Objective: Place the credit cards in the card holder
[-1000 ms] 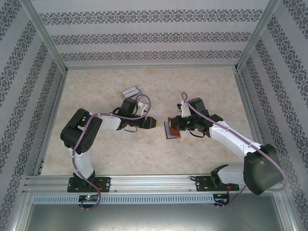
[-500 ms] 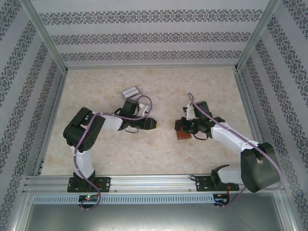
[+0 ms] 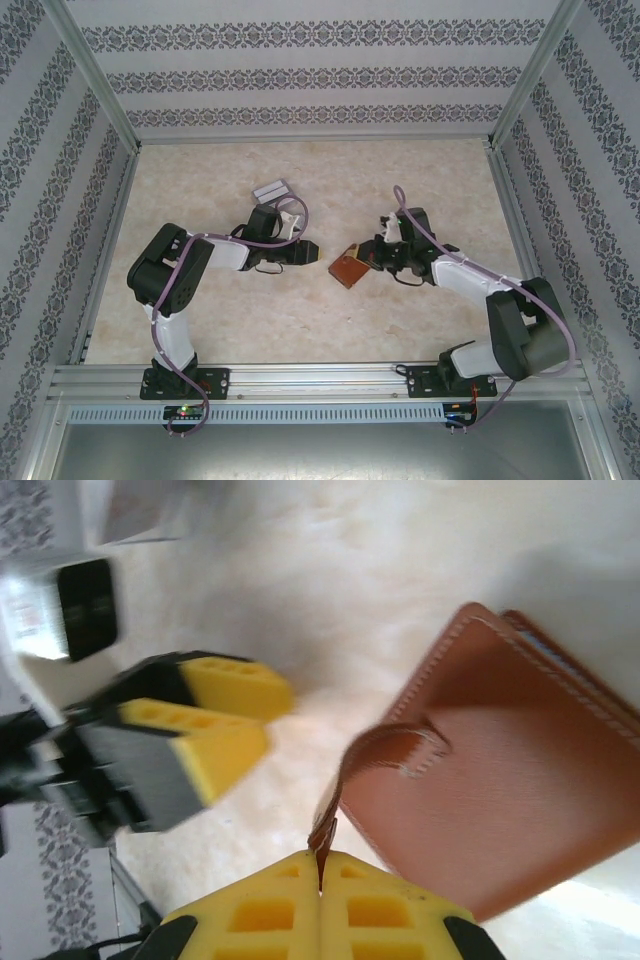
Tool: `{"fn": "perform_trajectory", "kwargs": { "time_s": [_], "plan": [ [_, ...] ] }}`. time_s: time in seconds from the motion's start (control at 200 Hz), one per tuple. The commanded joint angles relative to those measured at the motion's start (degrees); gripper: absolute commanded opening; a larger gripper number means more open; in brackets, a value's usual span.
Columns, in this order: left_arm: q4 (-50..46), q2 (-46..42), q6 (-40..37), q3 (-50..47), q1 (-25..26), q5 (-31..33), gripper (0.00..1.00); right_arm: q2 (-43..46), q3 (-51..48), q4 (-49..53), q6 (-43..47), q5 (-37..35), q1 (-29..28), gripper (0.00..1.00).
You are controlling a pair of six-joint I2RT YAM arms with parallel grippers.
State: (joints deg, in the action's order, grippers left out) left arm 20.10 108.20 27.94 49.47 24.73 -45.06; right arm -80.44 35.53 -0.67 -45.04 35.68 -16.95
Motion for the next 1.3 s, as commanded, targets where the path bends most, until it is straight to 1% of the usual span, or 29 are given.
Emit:
{"fn": "perform_trajectory", "kwargs": {
  "time_s": [0.0, 0.085, 0.185, 0.245, 0.335, 0.41, 0.485, 0.555, 0.655, 0.734, 0.909, 1.059, 1.149, 1.294],
  "plan": [
    [-0.43, -1.82, -0.18, -0.24, -0.21, 1.24, 0.44, -0.56, -3.83, 0.58, 1.37, 3.23, 3.32, 0.0],
    [-0.42, -1.82, -0.17, -0.17, -0.23, 1.2, 0.45, -0.08, -4.43, 0.1, 1.44, 4.75, 4.18, 0.0],
    [-0.5, -1.94, -0.21, -0.23, -0.23, 1.47, 0.45, -0.04, -2.82, -1.81, -0.81, 5.73, 2.97, 0.0],
    [-0.22, -2.04, -0.5, -0.3, -0.27, 1.55, 0.45, -0.52, -0.6, -3.2, -2.66, 5.16, 0.92, 0.0],
    [1.22, -2.28, -0.15, -1.37, -0.42, 1.85, 0.45, -2.08, 4.08, -5.04, -4.39, 3.27, -4.47, 0.0],
    [1.73, -2.85, 0.09, -2.16, -0.86, 2.9, 0.45, -3.87, 8.13, -5.58, -5.24, 1.76, -7.88, 0.0],
    [2.27, -3.72, 0.08, -3.01, -1.35, 3.57, 0.46, -5.07, 10.28, -7.43, -6.09, 0.67, -9.69, 0.0],
    [2.27, -5.47, -0.16, -4.31, -1.52, 5.97, 0.45, -6.08, 11.57, -7.73, -6.12, 1.23, -10.21, 0.0],
    [2.28, -8.46, -0.17, -6.75, -2.34, 10.51, 0.46, -5.78, 10.24, -8.25, -5.95, 2.57, -9.5, 0.0],
    [1.86, -9.99, -0.75, -7.57, -2.62, 12.01, 0.48, -4.2, 6.89, -7.79, -5.68, 3.57, -7.47, 0.0],
    [3.24, -9.79, -0.01, -8.24, -2.66, 12.05, 0.48, 0.97, -1.59, -4.84, -1.85, 5.29, -0.93, 0.0],
    [4.2, -8.44, 1.06, -7.89, -2.53, 11.0, 0.49, 2.74, -5.99, -2.35, 1.87, 5.63, 3.17, 0.0],
    [4.49, -7.77, 1.39, -7.55, -2.44, 10.28, 0.49, 3.11, -7.57, -2.8, 2.56, 6.55, 4.81, 0.0],
    [4.19, -6.64, 1.58, -6.57, -2.39, 8.58, 0.49, 3.02, -7.34, -3.02, 3.42, 7.88, 4.92, 0.0]
  ]
}}
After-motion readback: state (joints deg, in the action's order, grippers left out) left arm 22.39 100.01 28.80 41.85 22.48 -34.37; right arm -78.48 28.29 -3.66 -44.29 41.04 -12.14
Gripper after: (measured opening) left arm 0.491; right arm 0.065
